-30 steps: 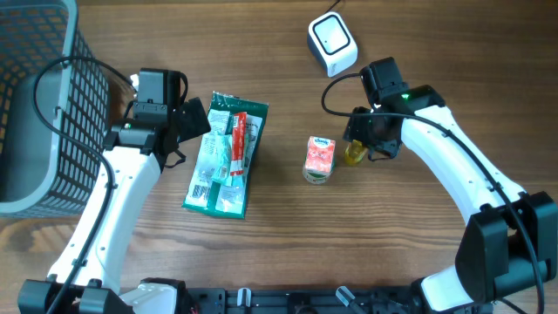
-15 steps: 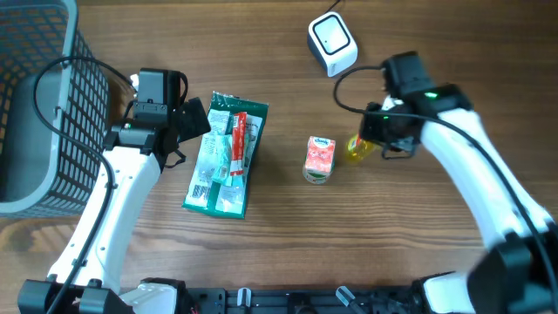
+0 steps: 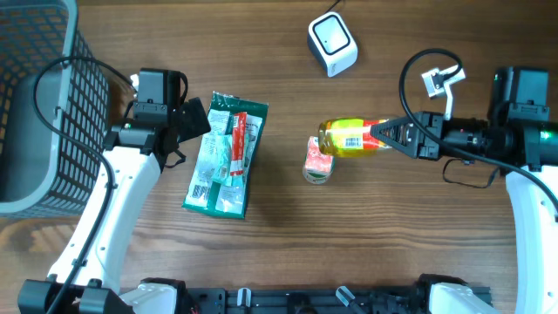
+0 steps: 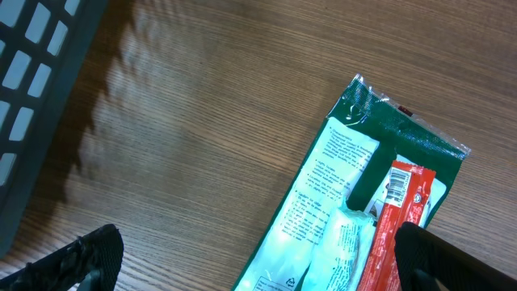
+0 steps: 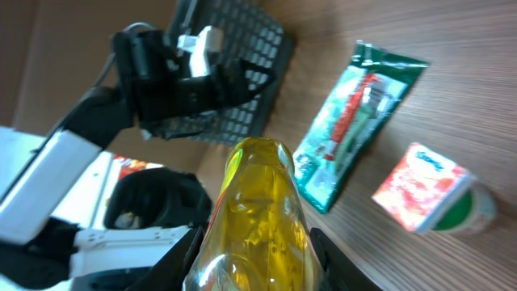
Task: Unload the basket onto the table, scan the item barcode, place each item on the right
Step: 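Lift the Vim bottle with the right gripper and carry it to the scanner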
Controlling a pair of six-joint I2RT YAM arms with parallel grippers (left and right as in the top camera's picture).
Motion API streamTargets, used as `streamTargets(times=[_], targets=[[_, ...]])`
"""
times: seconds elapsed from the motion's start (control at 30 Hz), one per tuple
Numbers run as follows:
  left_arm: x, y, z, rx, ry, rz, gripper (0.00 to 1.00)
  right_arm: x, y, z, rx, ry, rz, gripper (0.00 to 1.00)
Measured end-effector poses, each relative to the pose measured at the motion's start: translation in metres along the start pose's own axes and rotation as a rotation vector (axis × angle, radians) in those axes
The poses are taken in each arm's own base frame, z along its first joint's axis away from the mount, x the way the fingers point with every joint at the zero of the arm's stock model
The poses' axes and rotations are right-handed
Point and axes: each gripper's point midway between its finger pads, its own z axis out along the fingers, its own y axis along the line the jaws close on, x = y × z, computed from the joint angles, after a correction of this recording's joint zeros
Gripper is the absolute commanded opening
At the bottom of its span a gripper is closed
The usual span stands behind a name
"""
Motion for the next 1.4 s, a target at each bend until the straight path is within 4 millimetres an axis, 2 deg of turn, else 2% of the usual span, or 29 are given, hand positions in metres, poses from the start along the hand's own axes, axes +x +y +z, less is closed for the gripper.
streamTargets(times=[0.4,0.6,0.87,1.07,1.27,1.4], targets=[[0.000,0.000,0.000,0.000,0.000,0.000,1.00,0.016,0.013,0.003,-0.059,0.051,0.061,0.15],[0.000,0.000,0.000,0.000,0.000,0.000,1.00,0.030,0.036,0.026,-0.133,0.141,-0.021,0.14],[0.000,0.000,0.000,0.000,0.000,0.000,1.00,0.031,0.067,0.056,-0.214,0.203,-0.078,0.09],[0.000,0.000,0.000,0.000,0.000,0.000,1.00,0.041,0.061,0.073,-0.102,0.248,0.040,0.09],[0.000,0.000,0.000,0.000,0.000,0.000,1.00,0.043,0.065,0.074,-0.117,0.260,0.035,0.10],[0.000,0.000,0.000,0.000,0.000,0.000,1.00,0.046,0.079,0.071,-0.203,0.279,0.013,0.10]])
